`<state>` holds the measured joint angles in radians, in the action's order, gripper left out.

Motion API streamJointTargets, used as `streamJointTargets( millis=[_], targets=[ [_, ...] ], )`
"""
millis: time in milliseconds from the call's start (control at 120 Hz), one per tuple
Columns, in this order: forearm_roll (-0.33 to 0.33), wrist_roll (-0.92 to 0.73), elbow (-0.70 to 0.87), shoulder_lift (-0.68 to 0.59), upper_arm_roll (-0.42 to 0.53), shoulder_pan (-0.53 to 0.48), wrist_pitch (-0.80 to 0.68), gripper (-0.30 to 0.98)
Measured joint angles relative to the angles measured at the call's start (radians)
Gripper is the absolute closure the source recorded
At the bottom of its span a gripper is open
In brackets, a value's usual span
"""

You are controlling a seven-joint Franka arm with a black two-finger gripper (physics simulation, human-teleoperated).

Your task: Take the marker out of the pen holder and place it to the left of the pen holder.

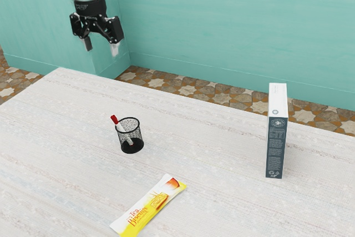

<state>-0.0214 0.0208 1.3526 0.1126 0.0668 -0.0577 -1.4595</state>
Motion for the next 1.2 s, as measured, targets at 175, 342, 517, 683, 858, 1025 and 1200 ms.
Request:
streamJointTargets(
  millis=[175,342,517,683,858,1025,1200],
  targets=[
    [-0.038,0.002,-0.026,0.011,0.012,0.011,0.008,0.0],
    [-0.044,0.003,-0.027,0.129,-0.001,0.007,-0.027,0.0],
    [0.01,0.004,-0.005,0.149,-0.056,0.007,-0.087,0.0],
    [0.083,0.005,0.076,0.186,-0.132,-0.054,-0.143,0.0],
    [0.145,0.003,0.22,0.169,-0.135,-0.08,-0.222,0.0],
    [0.181,-0.027,0.502,0.027,-0.145,-0.082,-0.444,0.0],
    [0.299,-0.079,0.52,0.1,-0.135,-0.082,-0.612,0.0]
  ],
)
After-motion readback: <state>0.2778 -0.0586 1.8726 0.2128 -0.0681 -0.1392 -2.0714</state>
